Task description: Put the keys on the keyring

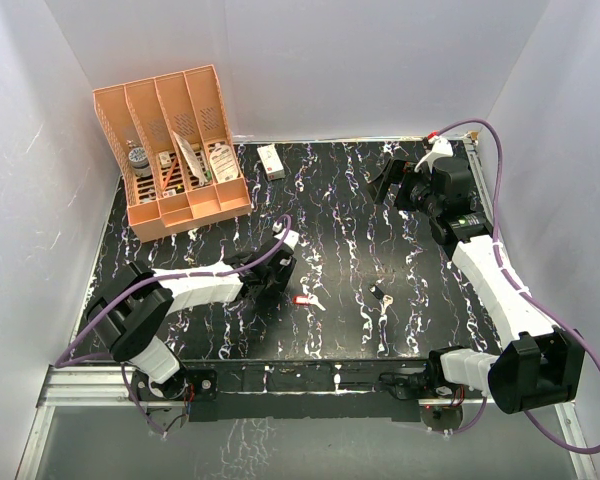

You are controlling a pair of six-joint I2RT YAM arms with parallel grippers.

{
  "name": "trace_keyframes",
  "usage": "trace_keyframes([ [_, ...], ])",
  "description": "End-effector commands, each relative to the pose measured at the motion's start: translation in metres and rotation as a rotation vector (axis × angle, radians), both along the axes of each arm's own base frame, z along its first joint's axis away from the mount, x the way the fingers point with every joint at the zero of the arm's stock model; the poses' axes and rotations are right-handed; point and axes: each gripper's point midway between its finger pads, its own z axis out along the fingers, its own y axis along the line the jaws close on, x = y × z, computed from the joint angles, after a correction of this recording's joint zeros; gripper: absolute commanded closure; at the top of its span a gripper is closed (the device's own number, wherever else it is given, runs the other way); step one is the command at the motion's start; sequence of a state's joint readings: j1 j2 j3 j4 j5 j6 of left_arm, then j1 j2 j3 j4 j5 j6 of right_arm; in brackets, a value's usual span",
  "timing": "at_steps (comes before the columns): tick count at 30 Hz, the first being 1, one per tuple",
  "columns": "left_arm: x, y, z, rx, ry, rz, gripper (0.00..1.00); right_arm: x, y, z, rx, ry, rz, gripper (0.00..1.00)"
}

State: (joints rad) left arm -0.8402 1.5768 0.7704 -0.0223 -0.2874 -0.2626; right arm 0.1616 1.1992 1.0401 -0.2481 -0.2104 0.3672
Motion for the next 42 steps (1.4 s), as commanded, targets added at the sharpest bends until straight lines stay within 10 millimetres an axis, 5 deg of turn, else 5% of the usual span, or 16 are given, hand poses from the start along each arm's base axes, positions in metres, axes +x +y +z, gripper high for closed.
trace_keyframes([
  [1,-0.010,0.004,-0.003,0.013,0.024,-0.029,0.58,0.006,-0.001,0.036,0.001,-0.096,-0.005,0.02],
  [30,-0.016,0.010,-0.016,0.046,0.056,-0.047,0.66,0.005,-0.002,0.036,-0.005,-0.093,-0.006,0.02],
  [37,-0.018,0.012,-0.019,0.050,0.064,-0.045,1.00,0.005,-0.002,0.036,-0.005,-0.093,-0.006,0.02],
  [42,-0.018,0.012,-0.019,0.052,0.063,-0.041,1.00,0.005,-0.002,0.036,-0.005,-0.093,-0.006,0.02],
])
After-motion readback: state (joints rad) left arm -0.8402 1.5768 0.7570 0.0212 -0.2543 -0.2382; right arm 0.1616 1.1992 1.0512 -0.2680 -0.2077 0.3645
